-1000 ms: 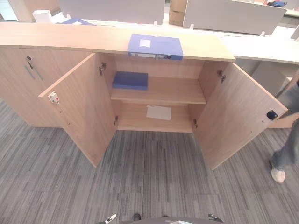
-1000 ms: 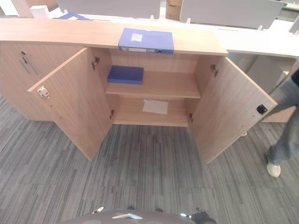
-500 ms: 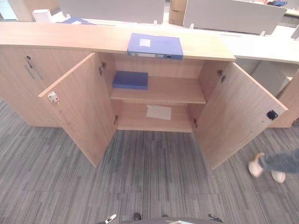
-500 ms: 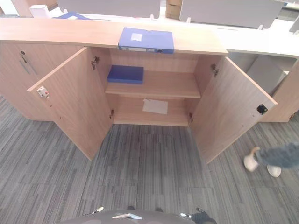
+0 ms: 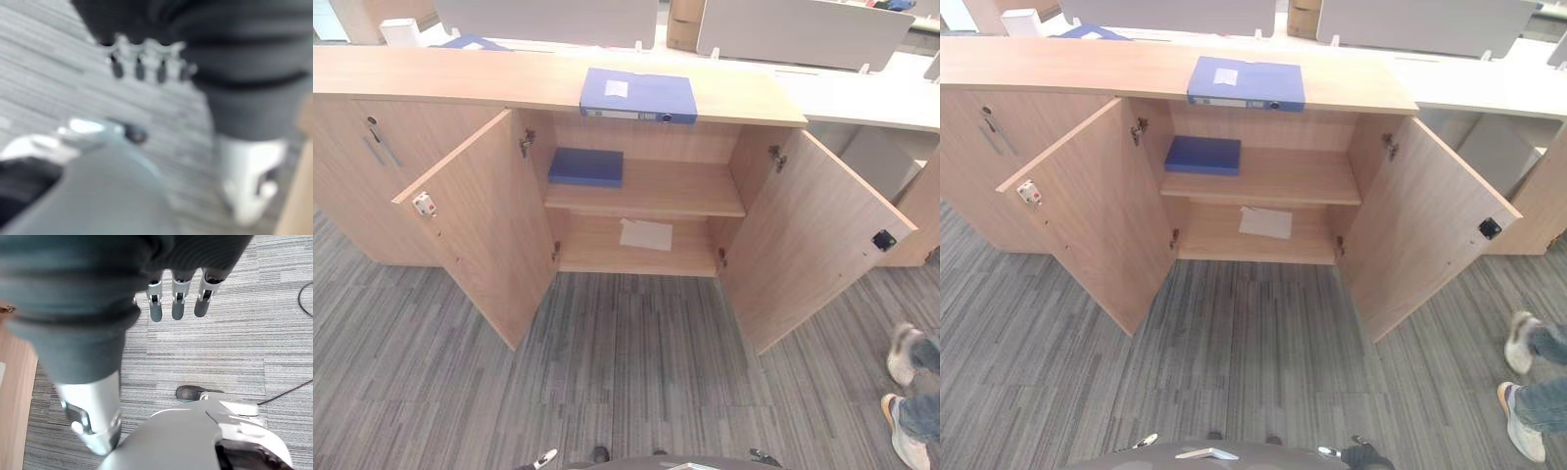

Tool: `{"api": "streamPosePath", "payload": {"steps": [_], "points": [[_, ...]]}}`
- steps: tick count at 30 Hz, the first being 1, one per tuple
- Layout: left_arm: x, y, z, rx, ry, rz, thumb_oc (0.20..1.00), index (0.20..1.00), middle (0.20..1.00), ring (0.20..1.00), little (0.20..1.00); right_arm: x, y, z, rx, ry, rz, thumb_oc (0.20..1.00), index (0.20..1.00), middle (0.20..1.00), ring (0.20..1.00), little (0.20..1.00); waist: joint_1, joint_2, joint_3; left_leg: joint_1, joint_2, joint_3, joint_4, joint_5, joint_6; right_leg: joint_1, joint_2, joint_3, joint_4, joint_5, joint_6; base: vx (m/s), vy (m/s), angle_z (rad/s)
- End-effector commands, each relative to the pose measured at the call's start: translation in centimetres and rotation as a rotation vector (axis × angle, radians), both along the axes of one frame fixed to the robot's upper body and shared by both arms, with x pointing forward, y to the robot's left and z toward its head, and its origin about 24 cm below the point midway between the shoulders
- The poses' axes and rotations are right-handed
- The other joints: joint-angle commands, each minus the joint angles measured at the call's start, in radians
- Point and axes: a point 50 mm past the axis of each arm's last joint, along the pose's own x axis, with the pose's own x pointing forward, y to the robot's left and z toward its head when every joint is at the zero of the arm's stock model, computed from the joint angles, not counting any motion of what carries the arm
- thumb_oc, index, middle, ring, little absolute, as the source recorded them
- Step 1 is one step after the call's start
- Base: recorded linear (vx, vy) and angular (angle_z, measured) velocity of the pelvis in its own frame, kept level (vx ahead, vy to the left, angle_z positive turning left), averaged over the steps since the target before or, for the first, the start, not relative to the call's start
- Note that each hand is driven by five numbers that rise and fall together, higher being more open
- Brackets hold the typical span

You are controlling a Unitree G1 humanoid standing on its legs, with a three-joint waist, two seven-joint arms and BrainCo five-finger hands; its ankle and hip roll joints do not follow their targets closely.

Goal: Put the empty folder in the office cabinet

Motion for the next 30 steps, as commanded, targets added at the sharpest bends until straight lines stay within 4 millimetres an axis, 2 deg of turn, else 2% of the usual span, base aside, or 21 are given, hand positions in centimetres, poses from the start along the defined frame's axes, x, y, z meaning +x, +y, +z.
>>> {"api": "streamPosePath", "payload": {"steps": [1,10,19,22,24,25,28,30], "points": [[1.3,-3.1,-0.2,-0.078,0.001,-0.025,1.0,1.0,1.0,1.0,1.0,2.4,-1.1,0.5,-0.045,-0.057,0.027,1.0,1.0,1.0,1.0,1.0,-0.002,0.056,0.023,0.043,-0.022,0.051,-0.001,-0.113,-0.002,0.016,0.037,-0.019,0.003,-0.042,0.056,0.0,0.0,0.0],[1.7,-2.5,-0.1,-0.063,0.014,-0.045,1.0,1.0,1.0,1.0,1.0,2.8,-2.2,0.8,-0.102,-0.092,0.036,1.0,1.0,1.0,1.0,1.0,0.001,0.059,0.026,0.056,-0.03,0.059,-0.001,-0.115,0.011,0.02,0.032,-0.017,0.003,-0.042,0.051,0.02,0.026,-0.01],[1.2,-2.0,-0.1,-0.07,0.038,-0.065,1.0,1.0,1.0,1.0,1.0,2.4,-2.7,0.8,-0.105,-0.104,0.001,1.0,1.0,1.0,1.0,1.0,-0.016,0.071,0.029,0.06,-0.044,0.064,-0.001,-0.127,0.025,0.014,0.016,-0.002,0.01,-0.034,0.062,0.07,0.081,-0.06],[1.3,-2.0,-0.1,-0.075,0.044,-0.071,1.0,1.0,1.0,1.0,1.0,2.7,-2.8,0.9,-0.106,-0.126,-0.022,1.0,1.0,1.0,1.0,1.0,-0.021,0.08,0.035,0.055,-0.041,0.071,-0.001,-0.128,0.032,-0.008,-0.003,-0.012,0.065,-0.046,0.07,0.05,0.084,-0.09],[1.3,-1.8,-0.1,-0.073,0.048,-0.079,1.0,1.0,1.0,1.0,1.0,3.3,-2.6,1.1,-0.096,-0.164,-0.067,1.0,1.0,1.0,1.0,1.0,-0.028,0.089,0.045,0.052,-0.036,0.079,-0.001,-0.125,0.044,-0.045,-0.014,-0.017,0.153,-0.066,0.073,0.07,0.082,-0.03],[1.6,-1.7,0.0,-0.068,0.041,-0.071,1.0,1.0,1.0,1.0,1.0,3.8,-2.6,1.2,-0.1,-0.194,-0.067,1.0,1.0,1.0,1.0,1.0,-0.032,0.093,0.055,0.049,-0.033,0.083,-0.001,-0.119,0.052,-0.09,-0.021,-0.019,0.224,-0.05,0.083,0.03,0.045,-0.02],[2.1,-1.7,0.0,-0.065,0.029,-0.051,1.0,1.0,1.0,1.0,1.0,4.6,-2.5,1.5,-0.092,-0.24,-0.072,1.0,1.0,1.0,1.0,1.0,-0.04,0.095,0.073,0.05,-0.032,0.088,-0.001,-0.121,0.057,-0.143,-0.028,-0.025,0.254,-0.029,0.094,0.02,0.009,-0.16],[2.7,-1.6,0.2,-0.067,0.015,-0.041,1.0,1.0,1.0,1.0,1.0,5.2,-2.5,1.8,-0.086,-0.28,-0.086,1.0,1.0,1.0,1.0,1.0,-0.051,0.095,0.094,0.06,-0.034,0.086,-0.001,-0.125,0.052,-0.17,-0.022,-0.011,0.209,-0.008,0.097,0.07,-0.004,-0.29]]}}
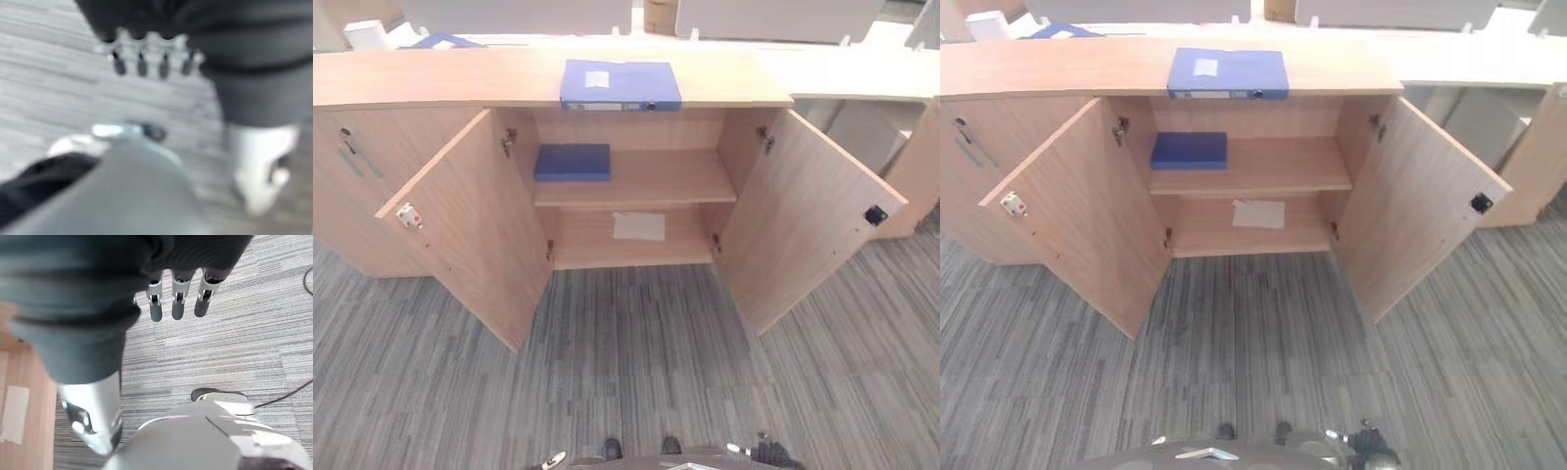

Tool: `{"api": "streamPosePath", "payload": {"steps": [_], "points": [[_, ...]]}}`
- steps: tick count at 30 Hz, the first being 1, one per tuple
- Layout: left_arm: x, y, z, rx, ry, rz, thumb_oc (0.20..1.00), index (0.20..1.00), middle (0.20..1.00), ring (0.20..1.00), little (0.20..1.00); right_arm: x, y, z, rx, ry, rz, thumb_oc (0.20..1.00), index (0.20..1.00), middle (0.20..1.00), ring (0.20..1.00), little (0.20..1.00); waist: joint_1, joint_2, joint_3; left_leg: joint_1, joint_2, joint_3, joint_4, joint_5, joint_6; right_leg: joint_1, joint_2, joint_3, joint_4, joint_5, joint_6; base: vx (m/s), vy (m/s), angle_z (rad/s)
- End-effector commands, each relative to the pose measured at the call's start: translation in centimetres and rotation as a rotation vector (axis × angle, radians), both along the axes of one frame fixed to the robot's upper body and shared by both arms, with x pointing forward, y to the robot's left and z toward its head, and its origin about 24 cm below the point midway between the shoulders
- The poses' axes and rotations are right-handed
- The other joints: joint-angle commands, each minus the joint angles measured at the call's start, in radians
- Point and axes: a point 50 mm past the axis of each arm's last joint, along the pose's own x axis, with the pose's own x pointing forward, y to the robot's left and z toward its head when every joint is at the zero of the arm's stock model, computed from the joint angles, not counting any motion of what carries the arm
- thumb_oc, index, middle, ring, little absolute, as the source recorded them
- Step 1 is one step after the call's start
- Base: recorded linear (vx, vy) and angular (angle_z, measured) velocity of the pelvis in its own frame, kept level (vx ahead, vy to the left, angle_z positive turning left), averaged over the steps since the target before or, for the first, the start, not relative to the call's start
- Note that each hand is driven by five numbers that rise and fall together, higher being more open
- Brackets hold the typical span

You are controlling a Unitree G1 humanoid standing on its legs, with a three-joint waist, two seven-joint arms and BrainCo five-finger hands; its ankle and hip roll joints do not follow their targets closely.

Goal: Put the empty folder in the office cabinet

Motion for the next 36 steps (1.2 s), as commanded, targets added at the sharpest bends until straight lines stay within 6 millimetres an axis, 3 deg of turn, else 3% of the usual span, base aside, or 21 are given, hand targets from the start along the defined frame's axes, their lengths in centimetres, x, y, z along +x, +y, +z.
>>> {"api": "streamPosePath", "payload": {"steps": [1,4,7,11,13,16,19,22,24,26,28,29,30,31,33,35,36], "points": [[1.2,-0.4,0.1,-0.005,-0.011,0.007,1.0,1.0,1.0,1.0,1.0,2.4,-1.5,1.0,-0.033,-0.115,-0.039,1.0,1.0,1.0,1.0,1.0,-0.014,0.014,0.022,0.038,-0.063,0.031,0.0,-0.113,0.006,0.017,-0.024,0.01,-0.102,0.033,0.043,0.08,-0.015,-0.14],[1.1,-0.2,0.1,-0.005,-0.011,0.032,1.0,1.0,1.0,1.0,1.0,2.7,-1.6,1.2,-0.017,-0.153,-0.057,1.0,1.0,1.0,1.0,1.0,-0.032,0.001,0.039,0.068,-0.084,0.004,0.006,-0.14,0.004,-0.047,-0.026,0.041,-0.195,0.142,0.079,0.22,-0.063,-0.09],[0.2,-0.1,-0.1,-0.007,0.017,0.046,1.0,1.0,1.0,1.0,1.0,2.2,-1.7,1.2,-0.013,-0.16,-0.079,1.0,1.0,1.0,1.0,1.0,-0.047,-0.008,0.044,0.108,-0.099,-0.031,0.017,-0.17,0.008,-0.106,-0.026,0.035,-0.252,0.193,0.096,0.34,-0.066,0.04],[-0.4,0.0,-0.2,-0.004,0.031,0.043,1.0,1.0,1.0,1.0,1.0,1.8,-1.9,1.1,-0.022,-0.151,-0.074,1.0,1.0,1.0,1.0,1.0,-0.053,-0.008,0.051,0.131,-0.1,-0.051,0.028,-0.183,0.008,-0.121,-0.022,0.01,-0.293,0.2,0.099,0.25,-0.066,0.21],[-1.3,0.2,-0.3,0.007,0.05,0.053,1.0,1.0,1.0,1.0,1.0,0.9,-2.1,0.8,-0.024,-0.121,-0.093,1.0,1.0,1.0,1.0,1.0,-0.06,-0.014,0.065,0.16,-0.107,-0.086,0.07,-0.217,0.016,-0.157,-0.035,-0.008,-0.309,0.211,0.104,0.65,-0.198,0.51],[-1.6,0.1,-0.3,0.009,0.055,0.019,1.0,1.0,1.0,1.0,1.0,0.8,-2.4,0.9,-0.039,-0.122,-0.091,1.0,1.0,1.0,1.0,1.0,-0.066,-0.019,0.069,0.173,-0.109,-0.098,0.128,-0.279,0.025,-0.14,-0.055,-0.003,-0.285,0.212,0.081,0.45,-0.198,0.87],[-1.7,0.0,-0.4,0.019,0.059,-0.032,1.0,1.0,1.0,1.0,1.0,0.9,-2.7,1.0,-0.046,-0.119,-0.103,1.0,1.0,1.0,1.0,1.0,-0.068,-0.016,0.067,0.178,-0.1,-0.096,0.151,-0.303,0.024,-0.138,-0.057,0.009,-0.241,0.19,0.067,0.35,-0.187,0.16],[-1.8,0.2,-0.4,0.041,0.037,-0.074,1.0,1.0,1.0,1.0,1.0,0.6,-3.5,1.0,-0.065,-0.09,-0.098,1.0,1.0,1.0,1.0,1.0,-0.07,-0.008,0.046,0.219,-0.073,-0.066,0.181,-0.34,-0.005,-0.129,-0.061,-0.021,-0.183,0.157,0.044,0.37,-0.211,0.33],[-1.7,0.3,-0.4,0.043,0.033,-0.074,1.0,1.0,1.0,1.0,1.0,0.4,-3.6,1.0,-0.069,-0.084,-0.094,1.0,1.0,1.0,1.0,1.0,-0.071,-0.005,0.038,0.229,-0.066,-0.054,0.191,-0.342,-0.015,-0.122,-0.061,-0.029,-0.182,0.154,0.04,0.26,-0.149,0.0],[-1.6,0.6,-0.3,0.05,0.016,-0.063,1.0,1.0,1.0,1.0,1.0,0.0,-4.2,1.0,-0.07,-0.067,-0.095,1.0,1.0,1.0,1.0,1.0,-0.078,0.011,0.007,0.235,-0.024,-0.019,0.258,-0.223,-0.09,-0.093,-0.047,-0.063,-0.196,0.133,0.015,0.33,-0.214,-0.18],[-1.3,0.8,-0.2,0.054,-0.001,-0.049,1.0,1.0,1.0,1.0,1.0,-0.1,-4.4,1.0,-0.078,-0.066,-0.085,1.0,1.0,1.0,1.0,1.0,-0.083,0.016,-0.005,0.215,0.0,0.003,0.318,-0.145,-0.124,-0.071,-0.038,-0.074,-0.21,0.116,-0.003,0.18,-0.144,0.17],[-0.6,0.8,-0.1,0.049,-0.027,-0.029,1.0,1.0,1.0,1.0,1.0,-0.1,-4.6,1.1,-0.086,-0.067,-0.082,1.0,1.0,1.0,1.0,1.0,-0.079,0.006,-0.004,0.14,0.029,0.042,0.471,-0.085,-0.145,-0.031,-0.039,-0.077,-0.229,0.095,-0.027,0.16,-0.149,0.27],[-0.4,0.7,-0.1,0.047,-0.035,-0.023,1.0,1.0,1.0,1.0,1.0,-0.1,-4.7,1.1,-0.088,-0.069,-0.084,1.0,1.0,1.0,1.0,1.0,-0.076,-0.003,-0.005,0.108,0.032,0.051,0.515,-0.075,-0.146,-0.021,-0.046,-0.077,-0.234,0.09,-0.033,0.23,-0.207,0.16],[0.6,0.5,0.1,0.037,-0.072,0.005,1.0,1.0,1.0,1.0,1.0,0.2,-4.8,1.3,-0.098,-0.081,-0.077,1.0,1.0,1.0,1.0,1.0,-0.057,-0.023,0.014,-0.013,0.043,0.074,0.647,-0.106,-0.129,0.027,-0.055,-0.071,-0.24,0.065,-0.047,0.18,-0.131,0.12],[1.4,0.5,0.2,0.034,-0.106,0.014,1.0,1.0,1.0,1.0,1.0,0.7,-4.7,1.4,-0.103,-0.096,-0.071,1.0,1.0,1.0,1.0,1.0,-0.038,-0.039,0.035,-0.102,0.037,0.085,0.659,-0.144,-0.104,0.066,-0.062,-0.059,-0.239,0.047,-0.049,0.18,-0.069,-0.01],[1.9,0.7,0.4,0.04,-0.139,0.014,1.0,1.0,1.0,1.0,1.0,1.2,-4.5,1.4,-0.101,-0.108,-0.067,1.0,1.0,1.0,1.0,1.0,-0.021,-0.047,0.047,-0.128,0.031,0.101,0.555,-0.173,-0.078,0.1,-0.064,-0.047,-0.239,0.029,-0.041,0.19,0.032,-0.08],[2.1,0.8,0.5,0.048,-0.152,0.0,1.0,1.0,1.0,1.0,1.0,1.5,-4.4,1.5,-0.101,-0.116,-0.055,1.0,1.0,1.0,1.0,1.0,-0.014,-0.047,0.048,-0.126,0.02,0.103,0.432,-0.178,-0.069,0.108,-0.061,-0.04,-0.236,0.02,-0.032,0.2,0.082,-0.1]]}}
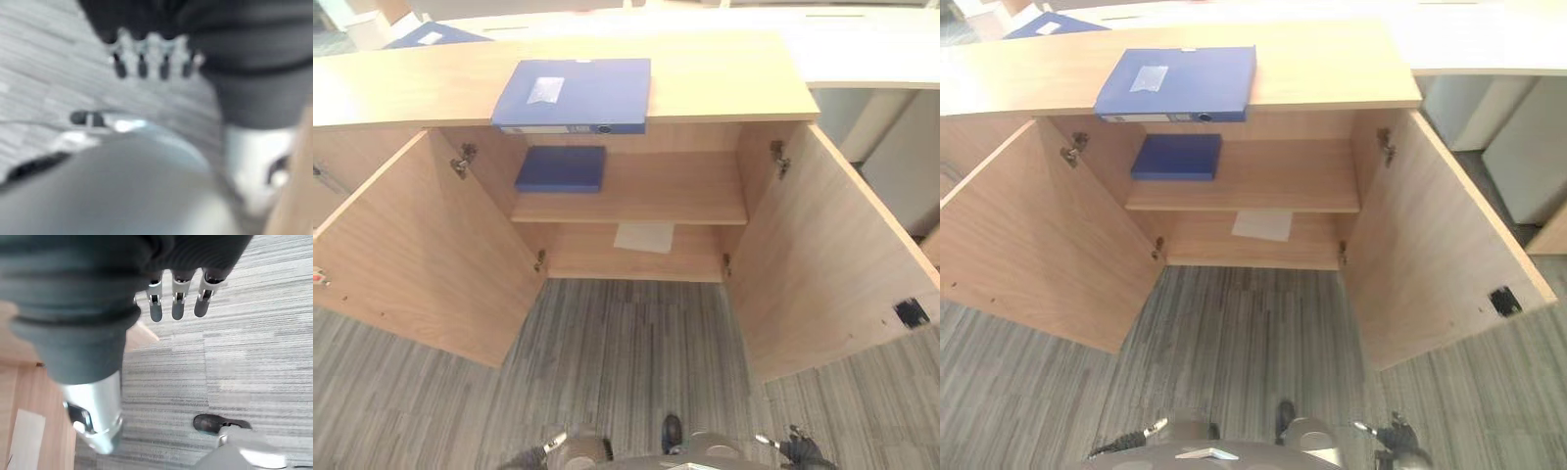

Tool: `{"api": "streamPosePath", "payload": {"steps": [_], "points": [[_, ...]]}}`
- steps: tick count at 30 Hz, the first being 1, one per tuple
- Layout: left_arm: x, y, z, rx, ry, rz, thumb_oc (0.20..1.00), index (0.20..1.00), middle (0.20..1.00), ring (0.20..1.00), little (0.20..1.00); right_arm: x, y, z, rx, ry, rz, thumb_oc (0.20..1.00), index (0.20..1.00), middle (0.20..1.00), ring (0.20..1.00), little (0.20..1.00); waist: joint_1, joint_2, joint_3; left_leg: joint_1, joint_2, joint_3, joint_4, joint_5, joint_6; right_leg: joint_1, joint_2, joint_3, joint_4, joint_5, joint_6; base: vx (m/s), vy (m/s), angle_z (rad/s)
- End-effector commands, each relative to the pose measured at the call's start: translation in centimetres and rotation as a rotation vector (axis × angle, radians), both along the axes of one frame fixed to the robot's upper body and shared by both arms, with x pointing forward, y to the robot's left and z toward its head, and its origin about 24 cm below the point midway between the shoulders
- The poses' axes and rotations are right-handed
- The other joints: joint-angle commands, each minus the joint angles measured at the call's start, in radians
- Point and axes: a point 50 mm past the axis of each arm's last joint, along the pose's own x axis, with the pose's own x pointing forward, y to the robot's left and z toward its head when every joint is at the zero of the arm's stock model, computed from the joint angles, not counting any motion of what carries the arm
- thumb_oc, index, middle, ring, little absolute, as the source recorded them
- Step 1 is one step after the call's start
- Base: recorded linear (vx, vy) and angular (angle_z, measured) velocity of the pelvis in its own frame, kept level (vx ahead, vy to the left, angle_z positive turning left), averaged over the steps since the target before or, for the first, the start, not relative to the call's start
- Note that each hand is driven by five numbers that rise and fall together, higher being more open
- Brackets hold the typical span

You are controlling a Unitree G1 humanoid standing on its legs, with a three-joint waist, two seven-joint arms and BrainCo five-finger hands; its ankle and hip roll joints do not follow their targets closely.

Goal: Put the empty folder in the office cabinet

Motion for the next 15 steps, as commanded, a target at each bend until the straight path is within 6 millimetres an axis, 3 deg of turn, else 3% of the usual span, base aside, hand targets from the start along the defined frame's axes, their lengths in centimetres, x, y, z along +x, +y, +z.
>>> {"api": "streamPosePath", "payload": {"steps": [1,2,6,12,15], "points": [[1.1,0.0,0.3,0.022,-0.051,-0.055,1.0,1.0,1.0,1.0,1.0,1.7,-0.7,0.8,-0.038,-0.073,0.039,1.0,1.0,1.0,1.0,1.0,0.0,-0.012,0.013,0.207,-0.085,0.055,-0.392,-0.011,0.103,-0.042,-0.055,0.075,0.009,0.027,0.106,0.31,0.122,-0.07],[1.2,0.0,0.3,0.04,-0.06,-0.105,1.0,1.0,1.0,1.0,1.0,2.1,-0.7,0.9,-0.032,-0.088,0.028,1.0,1.0,1.0,1.0,1.0,0.01,-0.001,0.014,0.2,-0.083,0.025,-0.538,0.048,0.081,-0.024,-0.031,0.096,0.009,0.01,0.109,0.24,0.092,-0.12],[0.8,-0.4,0.2,0.057,-0.061,-0.144,1.0,1.0,1.0,1.0,1.0,2.3,-0.8,1.0,-0.028,-0.106,0.026,1.0,1.0,1.0,1.0,1.0,0.041,0.0,0.026,0.139,-0.076,-0.049,-0.603,0.151,0.051,0.041,0.001,0.167,-0.003,-0.017,0.103,0.26,0.083,-0.25],[0.7,-0.6,0.1,0.091,-0.045,-0.159,1.0,1.0,1.0,1.0,1.0,2.9,-0.6,1.1,-0.014,-0.121,0.014,1.0,1.0,1.0,1.0,1.0,0.05,-0.001,0.006,0.158,-0.081,-0.039,-0.628,0.14,0.08,0.061,-0.011,0.179,-0.002,-0.039,0.113,0.15,0.107,-0.51],[2.0,-0.2,0.4,0.132,-0.069,-0.182,1.0,1.0,1.0,1.0,1.0,2.9,0.3,1.0,0.009,-0.128,0.037,1.0,1.0,1.0,1.0,1.0,0.032,0.013,-0.018,0.24,-0.081,-0.031,-0.706,0.131,0.096,0.042,-0.023,0.154,0.022,-0.046,0.125,0.19,0.183,-0.23]]}}
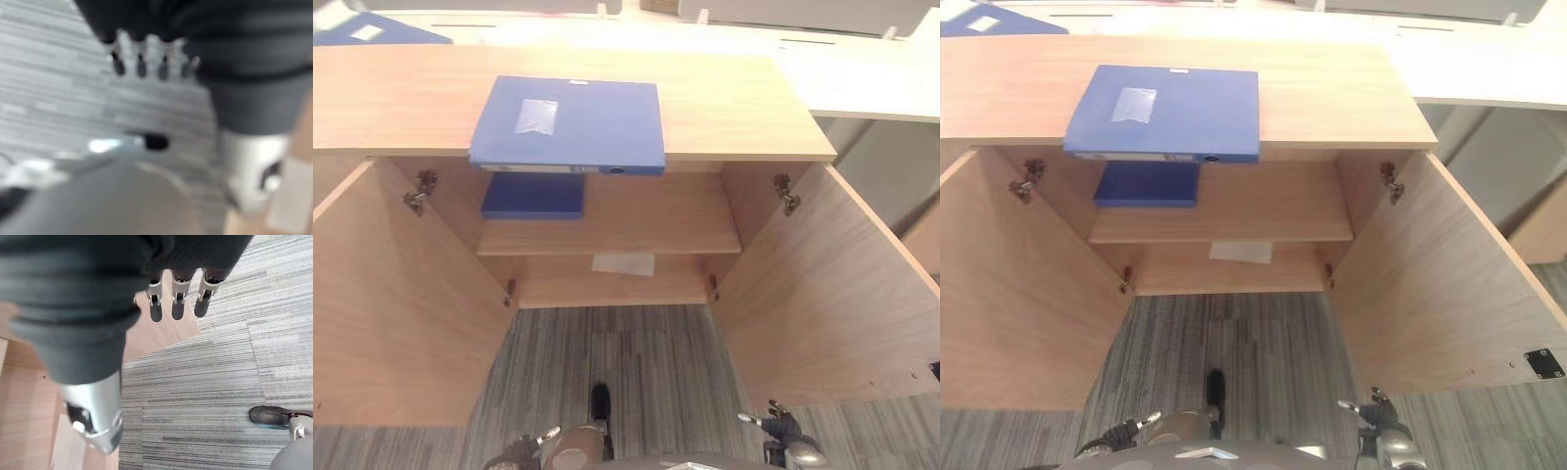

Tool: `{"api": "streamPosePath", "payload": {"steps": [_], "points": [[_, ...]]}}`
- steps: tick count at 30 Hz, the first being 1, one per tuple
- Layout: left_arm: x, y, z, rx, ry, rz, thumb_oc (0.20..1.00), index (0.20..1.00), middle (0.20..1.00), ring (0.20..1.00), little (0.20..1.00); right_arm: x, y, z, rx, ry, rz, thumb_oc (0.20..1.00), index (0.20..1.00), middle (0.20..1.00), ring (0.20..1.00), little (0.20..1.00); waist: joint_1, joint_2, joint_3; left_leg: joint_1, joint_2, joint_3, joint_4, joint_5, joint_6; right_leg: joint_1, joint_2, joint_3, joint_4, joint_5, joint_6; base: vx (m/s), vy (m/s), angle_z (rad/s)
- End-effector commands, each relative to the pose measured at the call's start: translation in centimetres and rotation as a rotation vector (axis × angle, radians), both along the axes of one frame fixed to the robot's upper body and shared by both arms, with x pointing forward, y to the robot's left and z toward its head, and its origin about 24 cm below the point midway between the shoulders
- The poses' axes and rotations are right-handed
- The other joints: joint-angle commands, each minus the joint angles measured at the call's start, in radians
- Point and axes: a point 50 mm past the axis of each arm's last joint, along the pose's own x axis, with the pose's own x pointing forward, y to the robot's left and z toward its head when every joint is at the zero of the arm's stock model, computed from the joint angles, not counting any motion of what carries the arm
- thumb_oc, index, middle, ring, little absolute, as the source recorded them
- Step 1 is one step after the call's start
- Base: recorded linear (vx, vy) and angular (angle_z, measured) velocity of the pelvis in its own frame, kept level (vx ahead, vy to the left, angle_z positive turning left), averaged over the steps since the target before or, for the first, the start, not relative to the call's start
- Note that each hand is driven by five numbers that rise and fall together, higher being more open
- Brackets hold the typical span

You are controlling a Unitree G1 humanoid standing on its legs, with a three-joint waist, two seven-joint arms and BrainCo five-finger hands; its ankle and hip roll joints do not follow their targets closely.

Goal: Put the empty folder in the office cabinet

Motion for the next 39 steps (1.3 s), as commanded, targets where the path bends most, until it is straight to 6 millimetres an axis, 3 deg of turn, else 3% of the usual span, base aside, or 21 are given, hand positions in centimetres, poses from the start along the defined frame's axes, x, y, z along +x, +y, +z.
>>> {"api": "streamPosePath", "payload": {"steps": [1,5,10,12,14,16,20,22,24,26,29,39], "points": [[0.4,-0.6,-0.1,0.089,-0.008,-0.083,1.0,1.0,1.0,1.0,1.0,0.6,-0.6,0.6,-0.023,-0.051,0.006,1.0,1.0,1.0,1.0,1.0,0.012,0.071,-0.051,0.085,0.042,-0.005,0.006,-0.191,-0.043,-0.155,0.018,0.026,0.019,0.082,0.025,0.09,0.1,-0.1],[1.0,-0.3,0.2,0.169,-0.074,-0.101,1.0,1.0,1.0,1.0,1.0,1.0,-0.2,0.6,-0.017,-0.063,-0.006,1.0,1.0,1.0,1.0,1.0,0.013,0.068,-0.056,0.097,0.036,0.006,-0.002,-0.202,-0.034,-0.175,0.005,0.017,0.037,0.085,0.037,0.03,0.097,-0.08],[2.8,1.1,1.3,0.217,-0.18,-0.07,1.0,1.0,1.0,1.0,1.0,2.1,-0.5,1.2,-0.074,-0.097,0.021,1.0,1.0,1.0,1.0,1.0,-0.001,0.11,-0.039,0.11,0.036,0.047,0.001,-0.211,-0.015,-0.214,-0.038,-0.024,0.118,0.075,0.053,0.0,0.162,-0.2],[3.3,2.2,2.0,0.264,-0.236,-0.033,1.0,1.0,1.0,1.0,1.0,2.7,-0.3,1.5,-0.107,-0.118,0.088,1.0,1.0,1.0,1.0,1.0,-0.001,0.131,-0.024,0.118,0.046,0.085,0.011,-0.219,-0.004,-0.261,-0.073,-0.069,0.187,0.084,0.069,-0.01,0.113,-0.33],[3.3,2.3,2.0,0.266,-0.242,-0.026,1.0,1.0,1.0,1.0,1.0,2.8,-0.2,1.5,-0.111,-0.119,0.093,1.0,1.0,1.0,1.0,1.0,0.0,0.132,-0.022,0.118,0.048,0.089,0.012,-0.219,-0.005,-0.263,-0.075,-0.072,0.187,0.086,0.07,0.0,-0.006,-0.42],[4.4,3.5,3.1,0.324,-0.314,0.028,1.0,1.0,1.0,1.0,1.0,3.3,-0.4,1.9,-0.135,-0.152,0.054,1.0,1.0,1.0,1.0,1.0,0.007,0.13,-0.011,0.131,0.057,0.117,0.008,-0.223,-0.019,-0.265,-0.083,-0.095,0.118,0.126,0.086,0.02,-0.089,-0.57],[6.9,5.2,5.5,0.523,-0.44,0.165,1.0,1.0,1.0,1.0,1.0,3.0,-1.9,2.1,-0.168,-0.119,0.088,1.0,1.0,1.0,1.0,1.0,0.002,0.114,-0.013,0.12,0.067,0.134,0.027,-0.222,-0.042,-0.249,-0.066,-0.073,0.011,0.173,0.077,0.03,-0.08,-0.28],[7.3,6.3,6.6,0.656,-0.48,0.192,1.0,1.0,1.0,1.0,1.0,2.2,-2.8,2.0,-0.177,-0.097,0.064,1.0,1.0,1.0,1.0,1.0,0.01,0.109,-0.03,0.13,0.067,0.125,0.016,-0.218,-0.052,-0.21,-0.057,-0.076,-0.043,0.183,0.073,0.13,-0.072,0.16],[7.4,6.5,6.9,0.684,-0.483,0.195,1.0,1.0,1.0,1.0,1.0,2.0,-3.0,1.9,-0.177,-0.094,0.054,1.0,1.0,1.0,1.0,1.0,0.012,0.107,-0.035,0.134,0.068,0.123,0.012,-0.217,-0.054,-0.203,-0.055,-0.079,-0.052,0.183,0.072,0.08,-0.035,0.2],[7.4,7.9,8.1,0.856,-0.52,0.191,1.0,1.0,1.0,1.0,1.0,1.2,-3.5,1.8,-0.17,-0.084,0.02,1.0,1.0,1.0,1.0,1.0,0.018,0.103,-0.054,0.145,0.071,0.111,0.001,-0.217,-0.061,-0.177,-0.049,-0.085,-0.073,0.179,0.066,0.12,-0.043,0.27],[7.8,9.8,10.5,1.116,-0.571,0.198,1.0,1.0,1.0,1.0,1.0,0.7,-3.4,1.8,-0.16,-0.083,0.018,1.0,1.0,1.0,1.0,1.0,0.022,0.102,-0.07,0.153,0.075,0.102,-0.004,-0.222,-0.066,-0.161,-0.045,-0.083,-0.081,0.169,0.062,0.08,-0.012,0.09],[8.4,12.7,15.8,1.545,-0.725,0.179,1.0,1.0,1.0,1.0,1.0,-0.6,-2.6,1.3,-0.136,-0.054,0.0,1.0,1.0,1.0,1.0,1.0,0.038,0.093,-0.083,0.172,0.075,0.084,-0.009,-0.24,-0.068,-0.14,-0.047,-0.09,-0.081,0.154,0.064,0.02,-0.001,0.03]]}}
